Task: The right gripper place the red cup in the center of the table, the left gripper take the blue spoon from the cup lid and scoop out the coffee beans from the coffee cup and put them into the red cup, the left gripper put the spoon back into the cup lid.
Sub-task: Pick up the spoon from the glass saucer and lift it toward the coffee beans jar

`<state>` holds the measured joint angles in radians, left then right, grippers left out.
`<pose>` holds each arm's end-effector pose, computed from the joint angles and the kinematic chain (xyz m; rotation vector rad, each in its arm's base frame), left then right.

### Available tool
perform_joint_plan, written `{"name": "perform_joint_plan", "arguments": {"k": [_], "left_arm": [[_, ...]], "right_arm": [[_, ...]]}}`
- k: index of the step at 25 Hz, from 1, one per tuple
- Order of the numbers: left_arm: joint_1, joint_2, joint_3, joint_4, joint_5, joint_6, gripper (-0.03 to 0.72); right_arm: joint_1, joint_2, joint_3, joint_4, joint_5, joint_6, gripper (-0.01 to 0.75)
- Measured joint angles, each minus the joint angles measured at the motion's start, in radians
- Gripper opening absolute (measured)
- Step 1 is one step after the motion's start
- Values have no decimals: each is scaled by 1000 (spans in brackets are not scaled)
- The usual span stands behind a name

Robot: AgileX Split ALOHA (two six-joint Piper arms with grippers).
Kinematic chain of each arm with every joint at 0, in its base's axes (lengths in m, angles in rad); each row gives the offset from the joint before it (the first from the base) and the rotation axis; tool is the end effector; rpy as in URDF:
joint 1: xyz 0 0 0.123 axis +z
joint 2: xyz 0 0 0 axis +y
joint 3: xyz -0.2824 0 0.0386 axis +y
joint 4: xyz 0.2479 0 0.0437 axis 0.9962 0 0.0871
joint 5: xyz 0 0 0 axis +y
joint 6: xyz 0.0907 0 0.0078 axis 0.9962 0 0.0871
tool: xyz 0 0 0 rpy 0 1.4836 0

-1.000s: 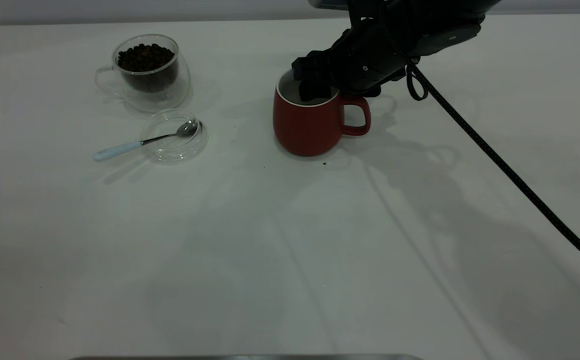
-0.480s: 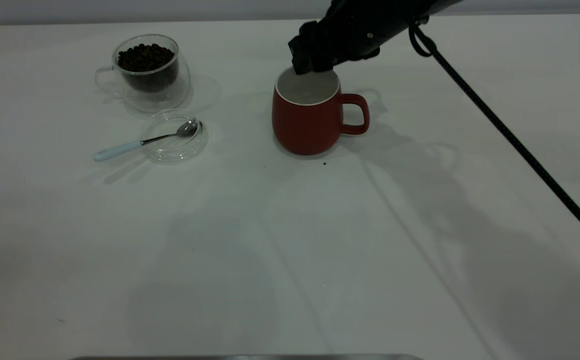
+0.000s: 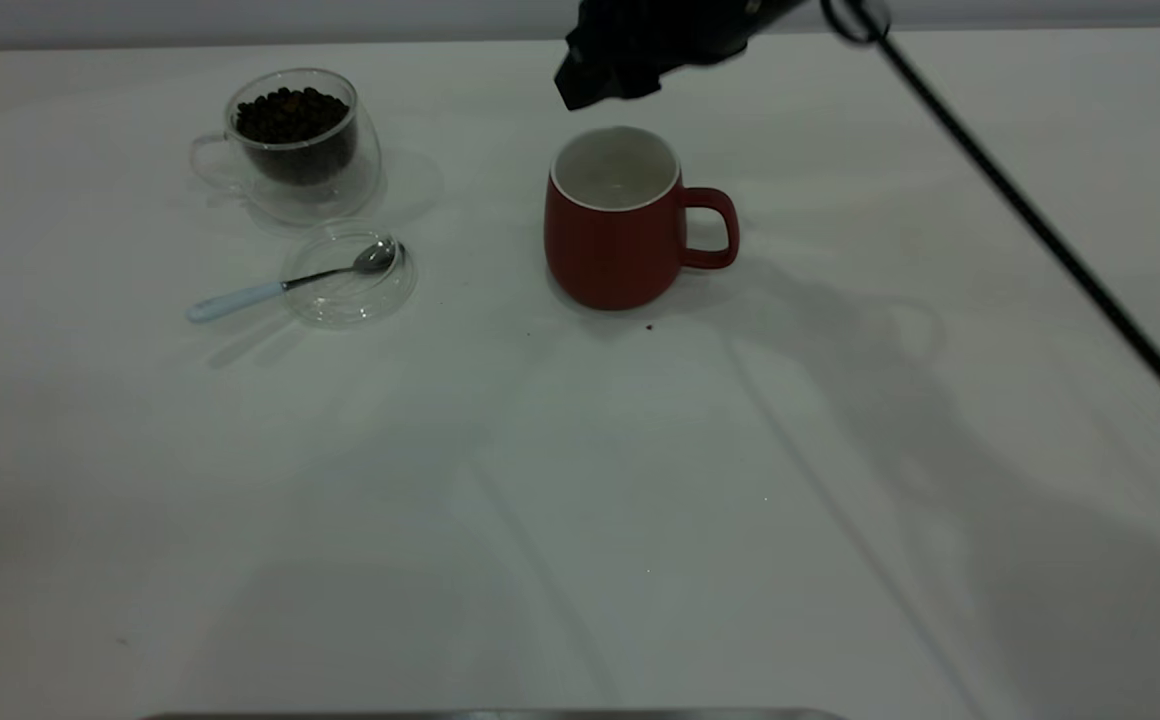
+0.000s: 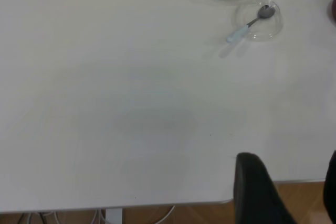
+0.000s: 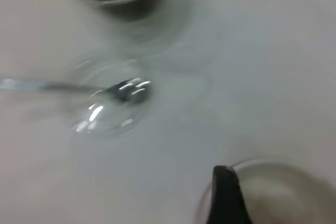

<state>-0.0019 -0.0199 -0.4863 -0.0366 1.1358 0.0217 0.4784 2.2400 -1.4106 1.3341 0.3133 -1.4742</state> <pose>-0.0096 -0.0030 0.2673 0.0284 2.1126 -0.0325 0.3997 0.2381 0.1038 -0.8812 2.2348 0.5168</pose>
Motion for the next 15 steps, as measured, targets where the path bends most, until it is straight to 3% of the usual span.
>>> {"name": "perform_joint_plan", "arguments": {"k": [6, 15], "left_arm": [[0, 0, 0, 0, 0, 1, 379], [0, 0, 0, 0, 0, 1, 379]], "right_arm": [[0, -298, 157, -378, 224, 258, 550], [0, -694, 315, -940, 654, 944, 550]]}}
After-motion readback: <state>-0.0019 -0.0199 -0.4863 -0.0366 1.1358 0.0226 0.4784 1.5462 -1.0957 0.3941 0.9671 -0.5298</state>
